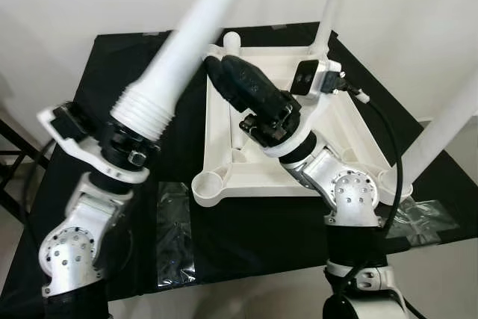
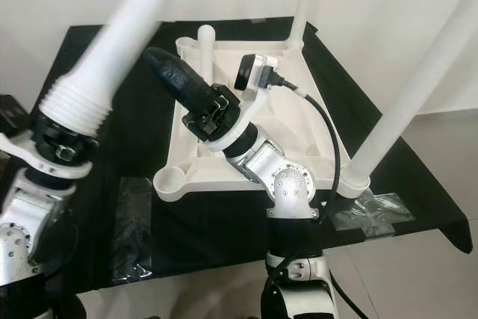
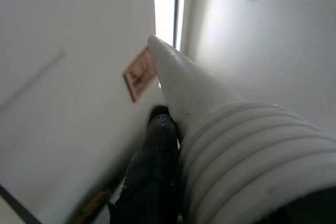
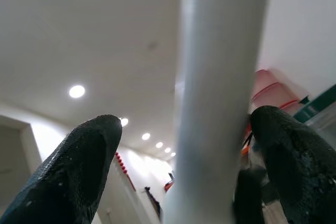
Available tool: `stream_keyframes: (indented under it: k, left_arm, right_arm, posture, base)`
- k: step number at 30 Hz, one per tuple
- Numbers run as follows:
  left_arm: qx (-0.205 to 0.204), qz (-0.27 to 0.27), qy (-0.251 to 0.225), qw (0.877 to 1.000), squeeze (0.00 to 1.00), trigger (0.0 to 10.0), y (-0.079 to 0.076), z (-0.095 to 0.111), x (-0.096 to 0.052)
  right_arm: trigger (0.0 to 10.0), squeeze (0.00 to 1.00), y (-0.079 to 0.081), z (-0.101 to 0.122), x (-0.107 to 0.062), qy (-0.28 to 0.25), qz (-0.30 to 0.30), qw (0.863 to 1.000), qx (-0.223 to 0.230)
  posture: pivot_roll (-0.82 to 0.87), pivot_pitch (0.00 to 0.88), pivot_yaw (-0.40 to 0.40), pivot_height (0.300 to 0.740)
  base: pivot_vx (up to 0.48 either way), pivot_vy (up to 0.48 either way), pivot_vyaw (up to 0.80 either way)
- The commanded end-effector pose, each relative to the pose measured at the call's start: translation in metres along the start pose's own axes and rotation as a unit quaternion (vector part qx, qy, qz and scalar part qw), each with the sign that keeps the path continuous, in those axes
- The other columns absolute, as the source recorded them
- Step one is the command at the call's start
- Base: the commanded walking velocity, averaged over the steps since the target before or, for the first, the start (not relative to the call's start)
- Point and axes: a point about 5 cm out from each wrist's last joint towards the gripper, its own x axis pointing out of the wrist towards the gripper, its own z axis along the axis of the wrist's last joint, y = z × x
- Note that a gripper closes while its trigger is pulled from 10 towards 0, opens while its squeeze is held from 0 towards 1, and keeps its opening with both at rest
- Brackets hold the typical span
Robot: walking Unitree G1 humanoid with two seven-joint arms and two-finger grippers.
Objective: Building children table
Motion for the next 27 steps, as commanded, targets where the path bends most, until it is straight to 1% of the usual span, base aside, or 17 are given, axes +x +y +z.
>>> stream_keyframes:
  k: [1, 3, 5, 8, 16, 17, 19, 20, 22, 27]
  left_arm:
    - [-0.019, -0.033, 0.019, 0.999, 0.00, 0.0, -0.009, -0.005, 0.002]
    - [-0.029, -0.045, 0.037, 0.998, 0.00, 0.0, -0.013, -0.010, 0.001]
    - [-0.029, -0.045, 0.037, 0.998, 0.00, 0.0, -0.013, -0.010, 0.001]
    - [-0.051, -0.063, 0.068, 0.994, 0.00, 0.0, -0.020, -0.019, -0.003]
    - [-0.064, -0.069, 0.083, 0.992, 0.00, 0.0, -0.022, -0.024, -0.006]
    - [-0.070, -0.069, 0.092, 0.991, 0.00, 0.0, -0.023, -0.027, -0.007]
    - [-0.070, -0.069, 0.092, 0.991, 0.00, 0.0, -0.023, -0.027, -0.007]
    - [-0.073, -0.067, 0.098, 0.990, 0.00, 0.0, -0.023, -0.029, -0.008]
    - [-0.073, -0.060, 0.099, 0.991, 0.00, 0.0, -0.021, -0.031, -0.009]
    - [-0.071, -0.054, 0.097, 0.991, 0.00, 0.0, -0.019, -0.032, -0.009]
  right_arm:
    - [10.0, 0.00, 0.000, -0.005, 0.009, 0.011, 0.015, 1.000, 0.007]
    - [10.0, 0.00, 0.000, -0.006, 0.014, 0.007, 0.020, 1.000, 0.008]
    - [10.0, 0.00, 0.000, -0.006, 0.014, 0.007, 0.020, 1.000, 0.008]
    - [10.0, 0.00, 0.002, -0.005, 0.018, 0.002, 0.030, 0.999, 0.010]
    - [10.0, 0.00, 0.003, -0.004, 0.020, 0.001, 0.038, 0.999, 0.008]
    - [0.2, 0.00, 0.005, -0.003, 0.020, 0.000, 0.046, 0.999, 0.007]
    - [0.2, 0.00, 0.005, -0.003, 0.020, 0.000, 0.046, 0.999, 0.007]
    - [0.0, 0.00, 0.007, -0.002, 0.019, 0.001, 0.057, 0.998, 0.006]
    - [0.0, 0.00, 0.009, 0.000, 0.017, 0.005, 0.067, 0.998, 0.004]
    - [0.0, 0.00, 0.011, 0.002, 0.016, 0.004, 0.068, 0.998, 0.000]
  posture:
    - [0.07, 0.030, -0.053, 0.740]
    - [0.07, 0.030, -0.053, 0.740]
    - [0.07, 0.030, -0.053, 0.740]
    - [0.06, 0.027, -0.053, 0.740]
    - [0.06, 0.025, -0.054, 0.740]
    - [0.06, 0.024, -0.055, 0.740]
    - [0.06, 0.024, -0.055, 0.740]
    - [0.06, 0.023, -0.056, 0.740]
    - [0.05, 0.017, -0.059, 0.740]
    - [0.04, 0.018, -0.054, 0.740]
  base:
    - [0.000, 0.000, 0.00]
    - [0.000, 0.000, 0.00]
    - [0.000, 0.000, 0.00]
    - [0.000, 0.000, 0.00]
    - [0.000, 0.000, 0.00]
    - [0.000, 0.000, 0.00]
    - [0.000, 0.000, 0.00]
    - [0.000, 0.000, 0.00]
    - [0.000, 0.000, 0.00]
    - [0.000, 0.000, 0.00]
